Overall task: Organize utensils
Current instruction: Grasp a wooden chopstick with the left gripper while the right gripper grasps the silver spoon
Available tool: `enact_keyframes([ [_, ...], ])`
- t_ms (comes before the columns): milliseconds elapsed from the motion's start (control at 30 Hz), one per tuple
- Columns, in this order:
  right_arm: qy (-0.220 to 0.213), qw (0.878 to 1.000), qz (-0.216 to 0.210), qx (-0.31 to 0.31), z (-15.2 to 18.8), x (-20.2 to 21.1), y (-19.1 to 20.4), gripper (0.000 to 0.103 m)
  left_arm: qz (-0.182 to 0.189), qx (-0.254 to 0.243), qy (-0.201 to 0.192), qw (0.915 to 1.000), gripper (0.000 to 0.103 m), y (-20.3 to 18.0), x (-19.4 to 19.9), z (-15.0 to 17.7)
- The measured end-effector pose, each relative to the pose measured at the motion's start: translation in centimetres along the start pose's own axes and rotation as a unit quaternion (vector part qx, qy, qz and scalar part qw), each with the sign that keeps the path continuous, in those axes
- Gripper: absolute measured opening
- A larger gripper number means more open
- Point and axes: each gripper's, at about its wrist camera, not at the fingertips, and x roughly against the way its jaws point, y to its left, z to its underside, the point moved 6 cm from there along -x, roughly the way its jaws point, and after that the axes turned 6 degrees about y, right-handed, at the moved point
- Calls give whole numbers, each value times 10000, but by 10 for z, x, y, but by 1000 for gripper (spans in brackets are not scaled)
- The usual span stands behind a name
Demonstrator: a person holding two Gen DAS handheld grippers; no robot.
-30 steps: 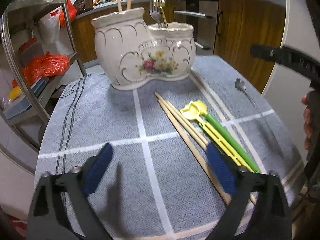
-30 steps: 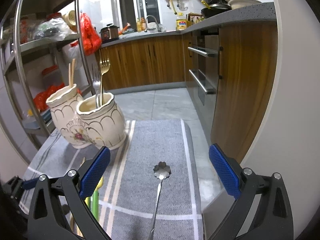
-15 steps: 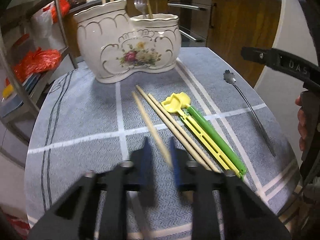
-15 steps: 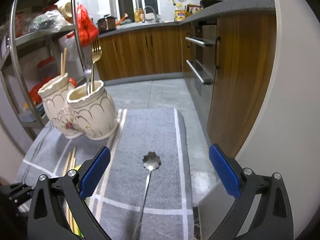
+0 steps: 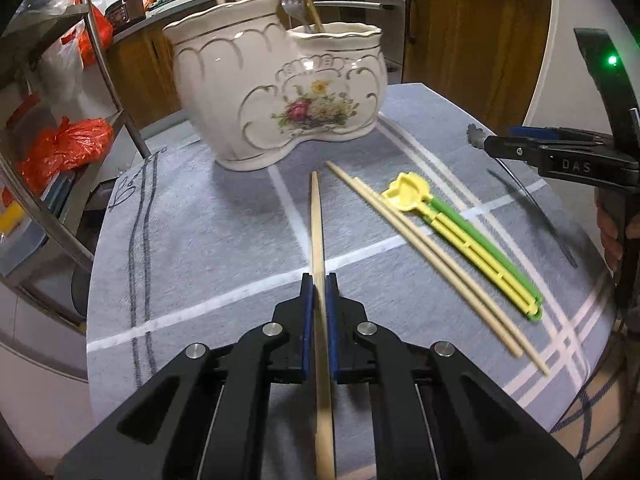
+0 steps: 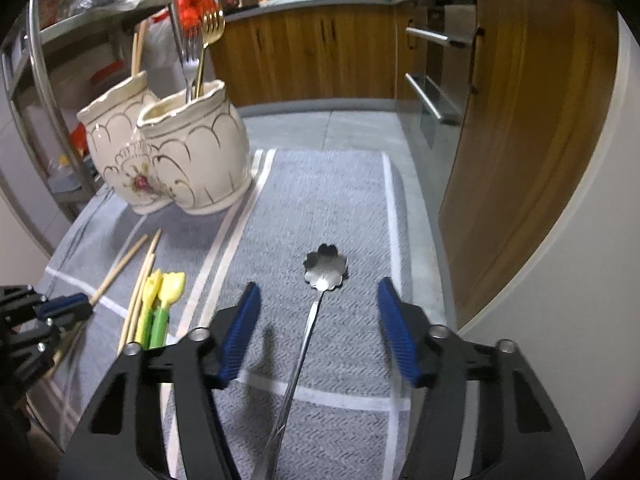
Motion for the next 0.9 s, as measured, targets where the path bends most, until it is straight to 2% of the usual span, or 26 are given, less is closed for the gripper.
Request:
enact_keyframes([
  [200,203,9997,-27,122,1,-8,6,32,197,32,-41,9998,6,6,2,5],
  [333,254,9994,21,236,2,-11,11,24,274,57,-79,9996,7,8,3,7],
  [400,269,9991,-27,334,2,-12,15,13,309,61,-105,9995,8,8,3,8],
  [467,281,9987,-88,405,2,-12,17,6,327,81,-145,9993,8,9,2,7],
  [667,154,9981,-160,578,0,-5,24,4,248,30,-248,9994,6,9,0,4],
  [767,-92,9978,-233,619,-3,5,29,4,346,69,-275,9990,6,10,0,4],
  [900,-635,9945,-363,745,-11,26,38,4,441,90,-409,9981,6,10,5,2],
])
